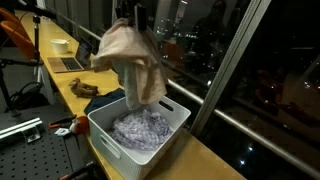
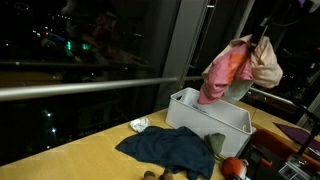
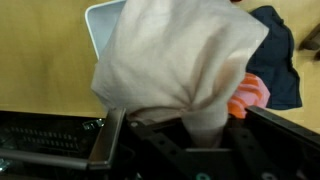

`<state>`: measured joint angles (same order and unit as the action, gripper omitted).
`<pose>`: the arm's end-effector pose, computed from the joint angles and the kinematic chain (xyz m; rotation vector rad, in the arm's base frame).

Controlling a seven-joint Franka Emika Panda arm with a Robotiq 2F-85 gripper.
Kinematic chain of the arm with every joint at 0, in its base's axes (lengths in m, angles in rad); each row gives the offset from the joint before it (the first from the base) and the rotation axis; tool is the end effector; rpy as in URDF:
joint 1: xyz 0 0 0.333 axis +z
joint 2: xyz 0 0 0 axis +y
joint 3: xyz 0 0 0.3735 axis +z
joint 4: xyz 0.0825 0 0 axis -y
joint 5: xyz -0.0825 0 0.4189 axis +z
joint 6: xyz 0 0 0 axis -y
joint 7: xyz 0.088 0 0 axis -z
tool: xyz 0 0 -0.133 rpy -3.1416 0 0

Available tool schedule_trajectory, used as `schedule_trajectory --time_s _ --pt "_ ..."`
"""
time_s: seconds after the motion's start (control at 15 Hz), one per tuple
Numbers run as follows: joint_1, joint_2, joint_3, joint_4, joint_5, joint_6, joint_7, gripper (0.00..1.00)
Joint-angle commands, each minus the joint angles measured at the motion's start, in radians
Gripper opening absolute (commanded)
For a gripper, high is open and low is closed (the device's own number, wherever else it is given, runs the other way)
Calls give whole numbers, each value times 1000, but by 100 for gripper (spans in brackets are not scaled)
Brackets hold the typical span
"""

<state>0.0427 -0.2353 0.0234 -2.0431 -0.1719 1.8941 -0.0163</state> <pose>0.5191 0.0185 0.5738 2.9639 0.1925 0.1342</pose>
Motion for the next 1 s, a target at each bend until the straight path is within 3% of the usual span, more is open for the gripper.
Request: schedule_trajectory --time_s 0.0,0.2,0.33,0.93 --pt "-21 127 -34 32 28 108 -97 0" --pt "-37 206 -47 33 38 166 -154 0" --pt "-46 237 -48 35 42 180 -176 26" --pt "-4 249 9 34 32 192 -125 90"
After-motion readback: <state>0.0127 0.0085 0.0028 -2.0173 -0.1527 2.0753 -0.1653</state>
